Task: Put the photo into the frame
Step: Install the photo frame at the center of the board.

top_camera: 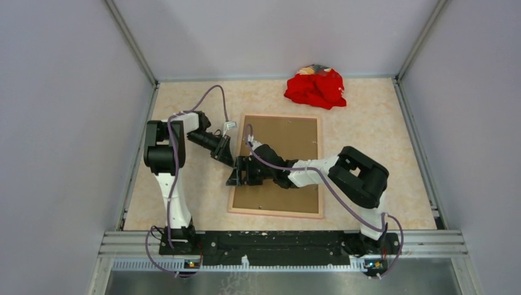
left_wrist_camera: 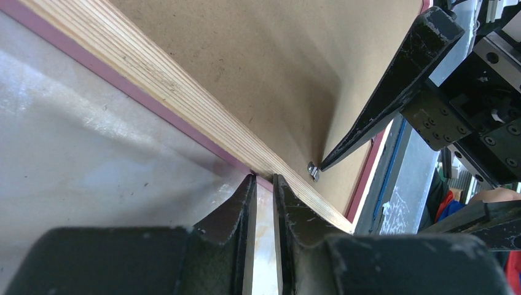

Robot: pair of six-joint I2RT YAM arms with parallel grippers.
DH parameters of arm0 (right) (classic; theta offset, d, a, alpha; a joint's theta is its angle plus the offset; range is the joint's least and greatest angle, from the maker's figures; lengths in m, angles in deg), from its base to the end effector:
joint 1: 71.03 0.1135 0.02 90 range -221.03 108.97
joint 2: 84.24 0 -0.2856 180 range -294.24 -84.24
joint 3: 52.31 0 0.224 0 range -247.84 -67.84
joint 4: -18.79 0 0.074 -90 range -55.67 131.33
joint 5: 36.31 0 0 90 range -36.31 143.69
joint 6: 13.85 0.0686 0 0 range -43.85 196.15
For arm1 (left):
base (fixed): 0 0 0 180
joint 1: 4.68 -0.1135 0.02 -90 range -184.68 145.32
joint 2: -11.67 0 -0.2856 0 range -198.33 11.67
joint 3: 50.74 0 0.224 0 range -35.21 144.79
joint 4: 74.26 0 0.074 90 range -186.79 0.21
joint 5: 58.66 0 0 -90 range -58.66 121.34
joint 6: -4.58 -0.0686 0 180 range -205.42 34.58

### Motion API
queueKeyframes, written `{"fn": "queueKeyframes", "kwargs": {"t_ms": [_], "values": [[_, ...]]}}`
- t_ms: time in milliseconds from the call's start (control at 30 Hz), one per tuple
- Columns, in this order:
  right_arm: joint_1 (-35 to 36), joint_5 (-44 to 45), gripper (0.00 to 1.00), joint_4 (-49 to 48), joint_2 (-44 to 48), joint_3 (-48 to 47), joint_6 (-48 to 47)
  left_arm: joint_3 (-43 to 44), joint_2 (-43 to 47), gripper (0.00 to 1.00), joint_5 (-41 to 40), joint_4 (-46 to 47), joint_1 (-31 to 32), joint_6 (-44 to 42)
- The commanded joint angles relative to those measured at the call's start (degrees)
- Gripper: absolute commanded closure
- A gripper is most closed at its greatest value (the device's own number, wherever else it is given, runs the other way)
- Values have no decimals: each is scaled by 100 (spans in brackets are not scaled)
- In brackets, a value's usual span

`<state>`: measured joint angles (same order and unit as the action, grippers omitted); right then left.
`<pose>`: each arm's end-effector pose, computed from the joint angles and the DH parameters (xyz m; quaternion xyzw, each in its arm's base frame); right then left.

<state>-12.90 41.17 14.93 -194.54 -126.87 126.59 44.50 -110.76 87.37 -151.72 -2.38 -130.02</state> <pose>0.2094 0.3650 0.1761 -0.1111 0.8634 0.4477 0.2045 0.3414 -0.0707 0.1435 0.2935 0.8271 -0.4751 0.0631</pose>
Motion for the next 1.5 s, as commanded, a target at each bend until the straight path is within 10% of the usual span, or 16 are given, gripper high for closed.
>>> {"fn": "queueKeyframes", "kwargs": {"t_ms": [0, 1467], "values": [[47, -41, 23, -38, -173, -175, 28, -61, 86, 79, -3, 120, 22, -69], [-69, -170, 25, -190, -255, -264, -196, -129, 186, 80, -124, 75, 24, -163]]}}
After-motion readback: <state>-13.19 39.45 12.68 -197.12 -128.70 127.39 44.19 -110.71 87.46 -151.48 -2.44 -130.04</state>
